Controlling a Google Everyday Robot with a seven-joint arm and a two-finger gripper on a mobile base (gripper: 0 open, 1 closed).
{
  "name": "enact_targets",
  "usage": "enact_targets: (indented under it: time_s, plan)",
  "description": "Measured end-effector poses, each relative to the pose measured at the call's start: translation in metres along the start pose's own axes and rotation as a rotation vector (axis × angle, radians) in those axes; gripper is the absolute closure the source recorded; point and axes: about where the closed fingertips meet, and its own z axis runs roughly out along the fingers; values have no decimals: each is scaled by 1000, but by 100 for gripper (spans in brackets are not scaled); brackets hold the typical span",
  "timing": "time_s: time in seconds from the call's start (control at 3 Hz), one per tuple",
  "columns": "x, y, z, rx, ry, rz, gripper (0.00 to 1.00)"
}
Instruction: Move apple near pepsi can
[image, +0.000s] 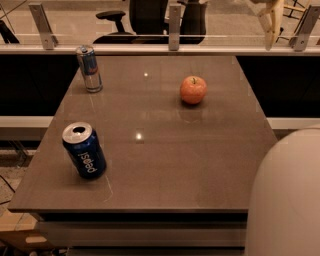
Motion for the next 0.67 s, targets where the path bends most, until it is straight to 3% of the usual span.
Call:
enact_targets:
  time_s: [0.67]
  plan:
    - [-9, 9, 60, -65, -119, -20, 0]
